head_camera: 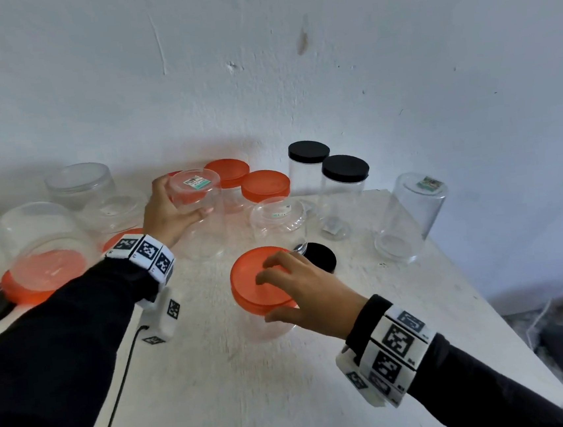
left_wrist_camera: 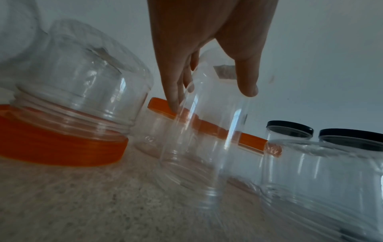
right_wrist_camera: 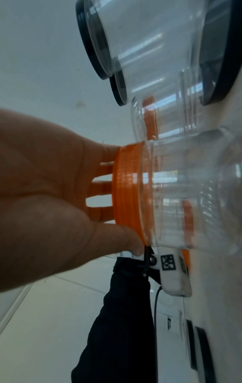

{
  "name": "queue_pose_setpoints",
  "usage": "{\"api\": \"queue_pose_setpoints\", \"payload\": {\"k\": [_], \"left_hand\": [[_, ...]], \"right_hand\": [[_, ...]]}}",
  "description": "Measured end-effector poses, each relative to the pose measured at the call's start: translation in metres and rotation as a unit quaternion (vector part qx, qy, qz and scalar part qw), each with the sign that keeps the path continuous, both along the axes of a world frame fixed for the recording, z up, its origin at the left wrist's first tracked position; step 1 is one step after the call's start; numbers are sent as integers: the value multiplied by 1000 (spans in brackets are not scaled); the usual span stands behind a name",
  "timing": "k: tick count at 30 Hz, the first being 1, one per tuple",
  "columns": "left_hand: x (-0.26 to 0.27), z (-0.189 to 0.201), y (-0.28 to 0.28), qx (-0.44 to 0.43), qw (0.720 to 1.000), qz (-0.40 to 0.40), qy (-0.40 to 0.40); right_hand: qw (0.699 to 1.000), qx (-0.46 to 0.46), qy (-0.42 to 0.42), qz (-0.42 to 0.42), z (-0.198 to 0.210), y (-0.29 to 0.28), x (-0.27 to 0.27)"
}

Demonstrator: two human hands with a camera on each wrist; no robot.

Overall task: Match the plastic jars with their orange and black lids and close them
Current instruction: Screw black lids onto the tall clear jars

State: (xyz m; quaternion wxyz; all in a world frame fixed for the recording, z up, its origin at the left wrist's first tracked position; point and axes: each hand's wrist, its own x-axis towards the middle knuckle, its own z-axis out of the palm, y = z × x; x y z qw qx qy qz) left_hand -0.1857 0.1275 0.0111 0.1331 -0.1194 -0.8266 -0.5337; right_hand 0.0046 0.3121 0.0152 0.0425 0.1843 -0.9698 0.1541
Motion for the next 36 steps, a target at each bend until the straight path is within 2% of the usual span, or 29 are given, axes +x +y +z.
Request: {"api": "queue_pose_setpoints", "payload": {"k": [3,7,11,15,23,32,36], "left_hand": [[6,1,-17,-38,999,-31,5],[22,6,-46,-87,995,-40,9],[44,9,-80,-99,995,-13,7],[61,7,-109,-75,997,-6,-7],[71,3,-122,-67,997,-10,-32],[71,4,-119,-86,995,-15,-45],[77,10,-116,-60,995,-27,-70]], "right_hand": [[998,25,60,16,-7,-8,-11],[997,31,76,3,-15,-22,-35],[998,31,44,-26,-9,-37,-61],[997,67,32,-37,-5,-53,-97],[996,27,29,-84,1,-65,-155],[994,16,16,-109,6,-71,-171],[994,24,8,-108,5,-70,-172]]}}
